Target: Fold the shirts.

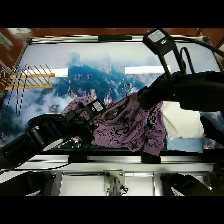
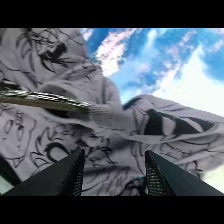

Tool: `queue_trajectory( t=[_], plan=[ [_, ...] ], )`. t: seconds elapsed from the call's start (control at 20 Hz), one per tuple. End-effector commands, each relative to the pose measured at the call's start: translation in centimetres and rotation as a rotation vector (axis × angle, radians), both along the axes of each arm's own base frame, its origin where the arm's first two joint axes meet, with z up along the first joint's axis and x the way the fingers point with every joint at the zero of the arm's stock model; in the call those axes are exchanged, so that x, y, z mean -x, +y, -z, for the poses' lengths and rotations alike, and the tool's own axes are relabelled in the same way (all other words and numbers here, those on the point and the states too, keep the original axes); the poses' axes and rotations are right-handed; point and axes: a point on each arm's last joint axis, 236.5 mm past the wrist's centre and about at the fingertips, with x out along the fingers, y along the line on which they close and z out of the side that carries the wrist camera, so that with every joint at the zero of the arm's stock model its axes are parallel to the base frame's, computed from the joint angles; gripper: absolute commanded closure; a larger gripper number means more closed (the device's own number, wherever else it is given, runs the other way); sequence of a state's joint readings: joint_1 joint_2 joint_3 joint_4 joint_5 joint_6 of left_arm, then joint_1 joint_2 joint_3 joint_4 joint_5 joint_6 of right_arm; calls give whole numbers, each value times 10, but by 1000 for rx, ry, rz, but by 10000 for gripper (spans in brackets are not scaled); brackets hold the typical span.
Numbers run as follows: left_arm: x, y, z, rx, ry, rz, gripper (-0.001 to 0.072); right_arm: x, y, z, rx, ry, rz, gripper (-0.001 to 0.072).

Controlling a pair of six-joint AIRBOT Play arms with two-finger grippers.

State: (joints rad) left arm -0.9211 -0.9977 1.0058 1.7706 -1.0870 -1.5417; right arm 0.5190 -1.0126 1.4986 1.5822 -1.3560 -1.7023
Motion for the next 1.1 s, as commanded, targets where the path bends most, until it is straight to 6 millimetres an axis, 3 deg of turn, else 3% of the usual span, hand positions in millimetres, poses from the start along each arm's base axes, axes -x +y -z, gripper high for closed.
queue_trajectory(
  t=[0.0, 0.1, 0.2, 0.25, 0.3, 0.35, 0.45, 0.55, 0.8, 1.05],
  plan=[
    [0, -2, -1, 8, -1, 1, 652, -24, -55, 1, 27, -3, 172, 214],
    [0, -2, -1, 8, -2, 1, 653, -51, -115, -3, -30, -19, 355, 217],
    [-1, -2, -1, 8, -3, 2, 652, -69, -180, 6, -19, -17, 468, 217],
    [-1, -3, -2, 14, -7, 3, 652, -72, -204, 17, 84, -10, 411, 217],
    [-2, -5, -3, 22, -13, 5, 653, -71, -220, 32, 239, 5, 248, 217],
    [-3, -7, -4, 30, -20, 7, 652, -70, -219, 45, 357, 14, 38, 216],
    [-5, -9, -5, 38, -26, 9, 653, -73, -192, 67, 448, -11, -354, 216],
    [-5, -10, -6, 41, -30, 12, 652, -82, -167, 86, 457, -32, -541, 217],
    [-6, -11, -7, 42, -38, 24, 652, -91, -122, 129, 430, 21, -716, 217],
    [-7, -13, -8, 49, -43, 26, 652, -108, -111, 132, 416, -25, -705, 217]
  ],
)
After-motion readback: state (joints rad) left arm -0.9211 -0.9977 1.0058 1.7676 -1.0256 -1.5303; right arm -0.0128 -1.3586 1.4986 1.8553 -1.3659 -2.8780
